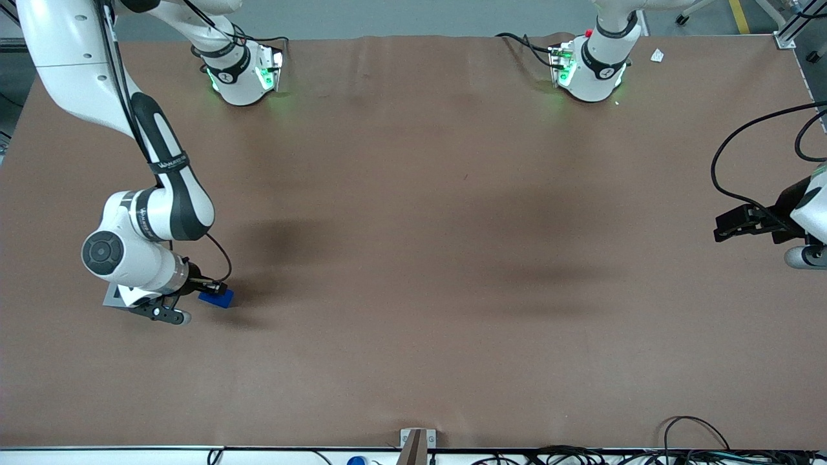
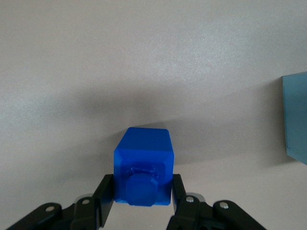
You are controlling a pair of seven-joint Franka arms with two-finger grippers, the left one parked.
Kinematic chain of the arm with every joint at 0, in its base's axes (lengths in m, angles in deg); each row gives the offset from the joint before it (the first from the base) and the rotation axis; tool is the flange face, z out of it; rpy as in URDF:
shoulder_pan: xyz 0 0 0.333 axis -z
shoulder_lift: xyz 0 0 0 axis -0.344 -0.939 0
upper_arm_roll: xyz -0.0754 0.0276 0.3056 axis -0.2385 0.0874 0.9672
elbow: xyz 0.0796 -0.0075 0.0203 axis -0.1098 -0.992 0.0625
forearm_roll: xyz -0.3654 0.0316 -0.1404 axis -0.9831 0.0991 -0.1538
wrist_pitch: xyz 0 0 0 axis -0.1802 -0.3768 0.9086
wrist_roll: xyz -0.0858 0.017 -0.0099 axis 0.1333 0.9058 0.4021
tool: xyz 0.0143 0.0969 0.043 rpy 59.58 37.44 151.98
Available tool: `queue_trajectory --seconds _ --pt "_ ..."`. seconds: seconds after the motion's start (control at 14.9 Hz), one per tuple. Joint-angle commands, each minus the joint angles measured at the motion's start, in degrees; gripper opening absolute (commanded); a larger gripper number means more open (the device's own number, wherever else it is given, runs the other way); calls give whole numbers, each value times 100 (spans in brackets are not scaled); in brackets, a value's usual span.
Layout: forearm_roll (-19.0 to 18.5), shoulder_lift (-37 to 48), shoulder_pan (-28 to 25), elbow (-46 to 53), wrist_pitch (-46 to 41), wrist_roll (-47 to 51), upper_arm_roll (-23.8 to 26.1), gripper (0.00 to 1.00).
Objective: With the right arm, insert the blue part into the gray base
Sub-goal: 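Close the right gripper on the blue cube and lift it, then carry the blue cube over the gray base's square hole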
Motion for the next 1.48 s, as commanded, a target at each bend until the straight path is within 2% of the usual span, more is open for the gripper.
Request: queue_trajectory --seconds 0.0,0.07,0.27,0.47,0.67,0.81,1.01,1.41 --pt "-13 -87 53 62 19 92 24 56" --pt "-13 -87 62 62 11 92 24 46" --pt "5 -78 70 150 -77 40 24 25" --pt "-4 35 114 482 -786 -423 24 4" --pt "31 62 386 1255 -2051 -1005 24 1" --pt "-21 54 501 1590 -2458 -1330 24 1" --pt "-162 62 738 1671 -2485 -1866 6 1" --pt "-249 54 1274 1600 -2643 -2226 6 0"
